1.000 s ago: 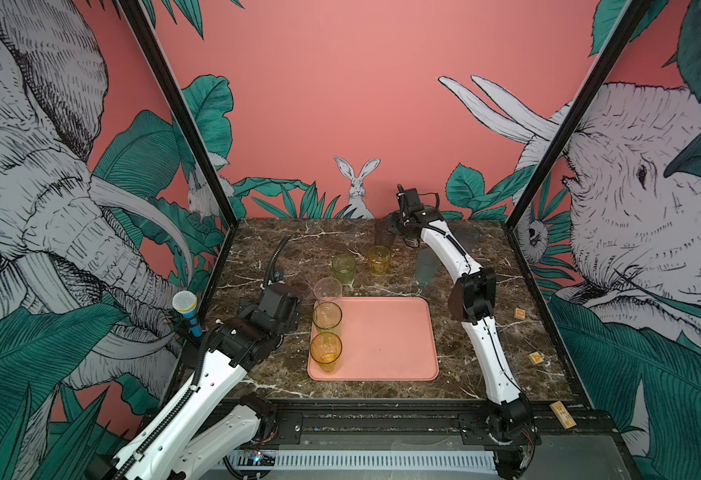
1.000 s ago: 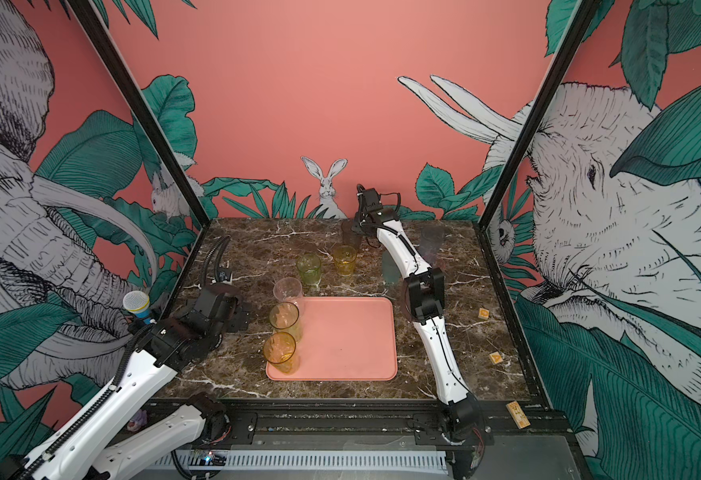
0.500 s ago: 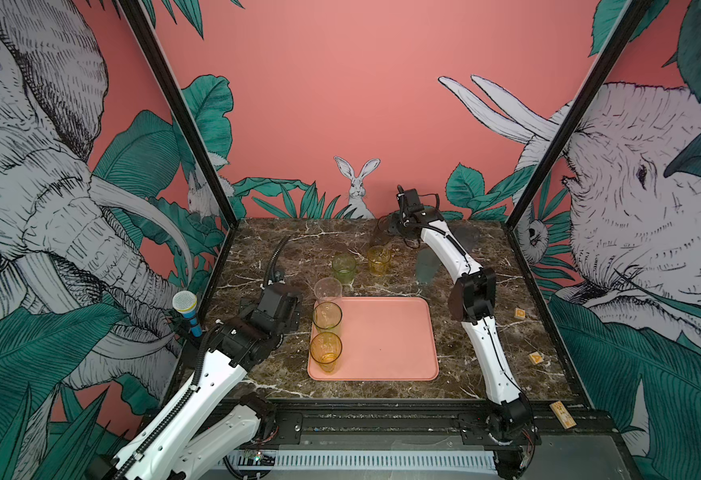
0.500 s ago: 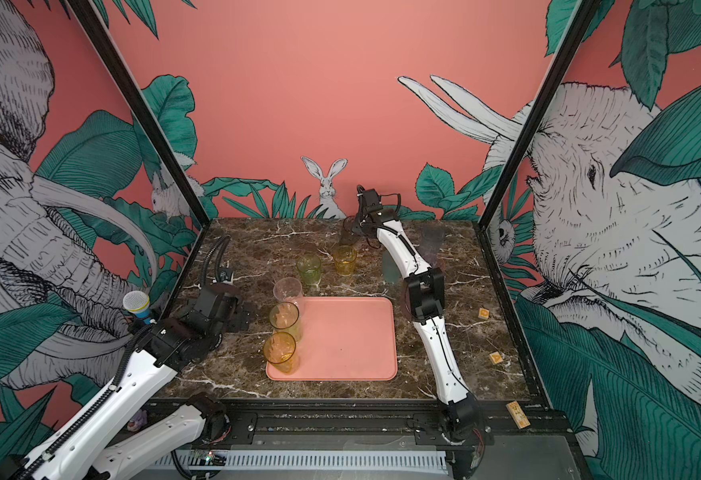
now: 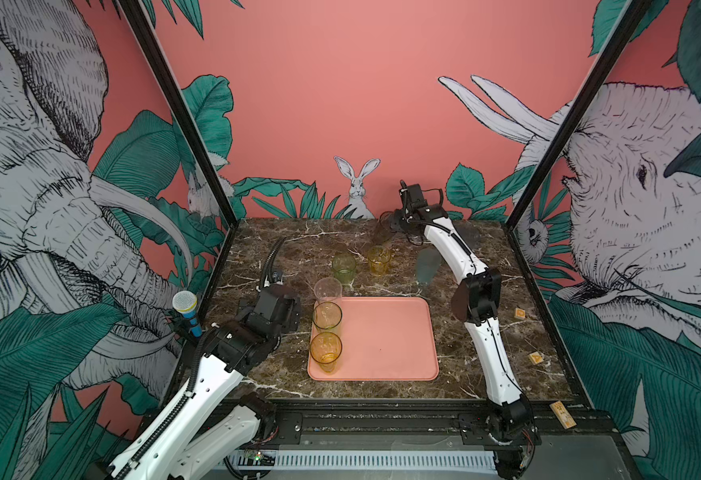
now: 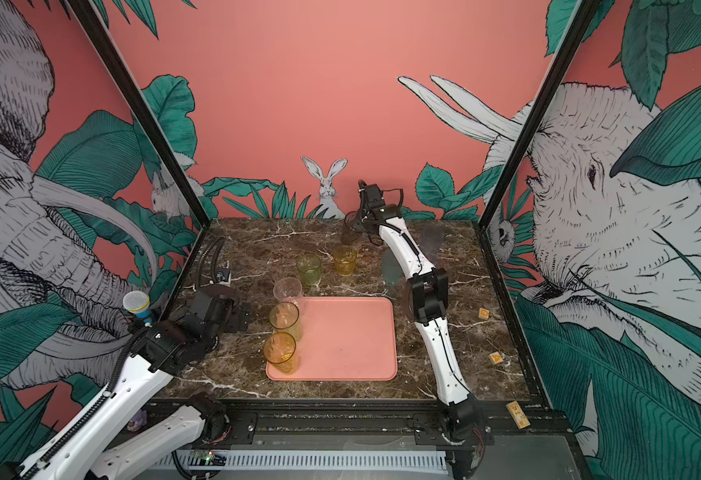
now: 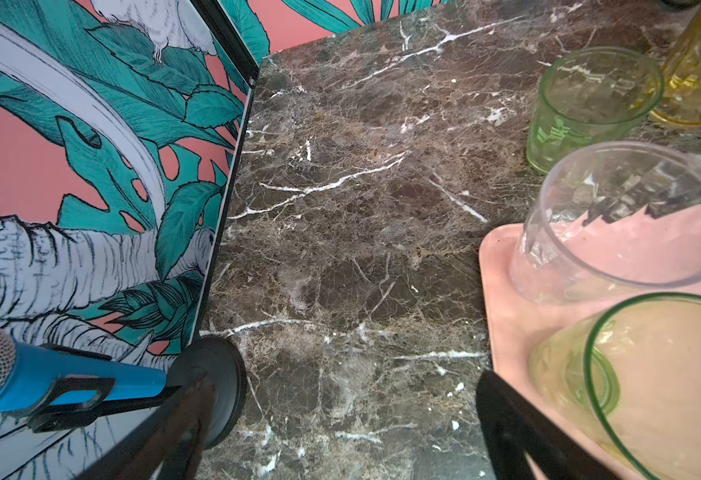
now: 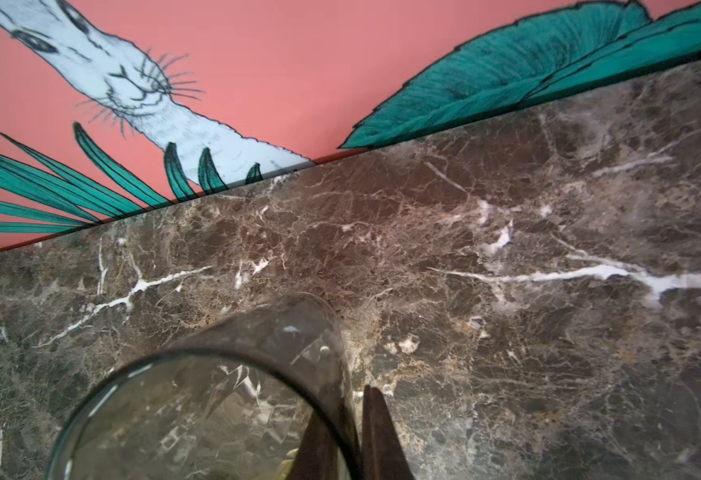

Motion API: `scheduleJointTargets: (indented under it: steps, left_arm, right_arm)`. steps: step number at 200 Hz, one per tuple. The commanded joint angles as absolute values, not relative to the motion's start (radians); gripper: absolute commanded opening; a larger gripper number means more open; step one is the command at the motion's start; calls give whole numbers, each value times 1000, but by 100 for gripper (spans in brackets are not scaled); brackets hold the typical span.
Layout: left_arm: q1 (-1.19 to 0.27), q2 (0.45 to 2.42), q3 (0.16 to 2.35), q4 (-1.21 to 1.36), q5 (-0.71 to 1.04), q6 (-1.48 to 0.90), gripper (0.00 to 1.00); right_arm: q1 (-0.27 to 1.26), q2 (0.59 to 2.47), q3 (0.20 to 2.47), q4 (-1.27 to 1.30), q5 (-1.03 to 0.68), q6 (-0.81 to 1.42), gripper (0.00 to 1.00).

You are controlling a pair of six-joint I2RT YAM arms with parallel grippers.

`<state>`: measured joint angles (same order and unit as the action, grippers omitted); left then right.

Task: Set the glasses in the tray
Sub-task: 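Lift the grey glass with the right gripper and carry it toward the tray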

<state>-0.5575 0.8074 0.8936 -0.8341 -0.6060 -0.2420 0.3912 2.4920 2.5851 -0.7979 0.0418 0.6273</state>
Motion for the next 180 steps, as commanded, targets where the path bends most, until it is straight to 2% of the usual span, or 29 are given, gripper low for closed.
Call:
scheduleJointTargets:
  steps: [1,72,139,180]
  left_arm:
    - [-552,792,879,-823,-603,-239,98]
    - [-552,772,876,-813,-594,-236,98]
    - [-552,757,877,-819,-600,-243,98]
    - [-551,744,879,-819,-600,-244,98]
  right_arm:
    - [385,2386,2580,-808,54,608,0]
    - [386,2203,2539,-913,74,534,0]
    - [416,1970,2352,-1014,95,453,0]
    - [475,1818,2148,-1010,122,434,0]
